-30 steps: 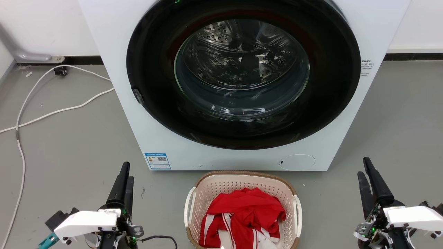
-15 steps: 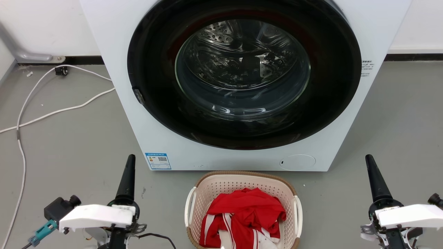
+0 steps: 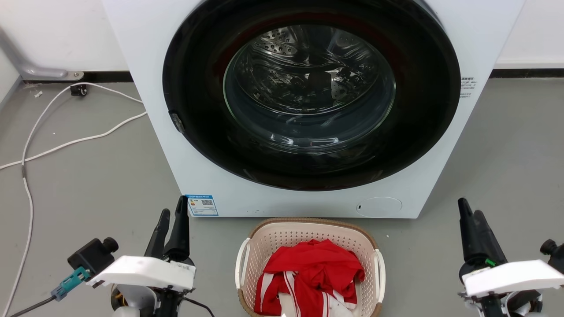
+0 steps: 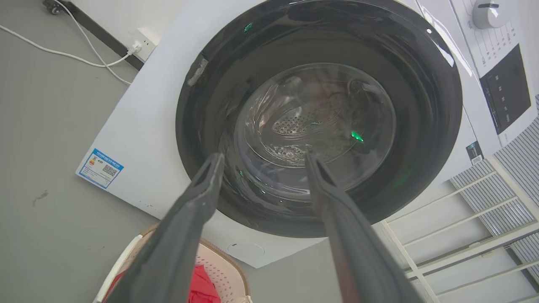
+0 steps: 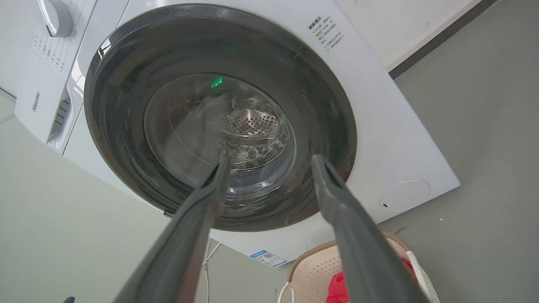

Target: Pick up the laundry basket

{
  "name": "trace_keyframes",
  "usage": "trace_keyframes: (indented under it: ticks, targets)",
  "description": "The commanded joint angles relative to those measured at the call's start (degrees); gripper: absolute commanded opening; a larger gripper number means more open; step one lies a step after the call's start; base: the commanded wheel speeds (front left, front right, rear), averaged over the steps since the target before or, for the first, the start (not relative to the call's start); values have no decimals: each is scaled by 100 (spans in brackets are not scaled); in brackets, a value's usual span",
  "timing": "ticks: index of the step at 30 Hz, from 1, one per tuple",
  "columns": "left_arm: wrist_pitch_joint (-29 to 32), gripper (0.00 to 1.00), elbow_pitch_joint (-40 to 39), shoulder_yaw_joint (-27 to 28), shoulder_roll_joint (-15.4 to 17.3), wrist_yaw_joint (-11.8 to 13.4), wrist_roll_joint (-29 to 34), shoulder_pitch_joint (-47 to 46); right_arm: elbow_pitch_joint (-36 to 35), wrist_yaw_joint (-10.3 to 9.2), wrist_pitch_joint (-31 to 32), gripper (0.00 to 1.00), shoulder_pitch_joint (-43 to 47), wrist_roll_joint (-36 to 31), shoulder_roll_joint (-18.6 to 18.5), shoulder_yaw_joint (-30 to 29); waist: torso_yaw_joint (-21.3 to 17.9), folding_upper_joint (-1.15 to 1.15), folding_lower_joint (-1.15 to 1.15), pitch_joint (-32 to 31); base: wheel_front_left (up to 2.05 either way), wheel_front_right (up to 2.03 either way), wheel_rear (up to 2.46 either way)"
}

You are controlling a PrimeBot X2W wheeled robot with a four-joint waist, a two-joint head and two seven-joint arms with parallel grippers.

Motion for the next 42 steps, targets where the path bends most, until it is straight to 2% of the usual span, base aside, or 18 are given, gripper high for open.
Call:
trace_keyframes:
  ticks: [1, 18, 42]
  targets:
    - [-41, 100, -72, -30, 42, 26, 184, -142, -111, 0, -40, 100, -27, -169, 0, 20, 1, 0, 0, 1, 0, 0, 0]
    - [-327, 100, 36, -213, 80, 137, 1604, -191, -301, 0, -16, 100, 114, -1598, 15, 20, 7, 0, 0, -3, 0, 0, 0]
    - [-650, 100, 189, -365, 143, 301, 3064, -222, -413, 0, -52, 100, 257, -3159, 33, -23, -25, 0, 0, 13, 0, 0, 0]
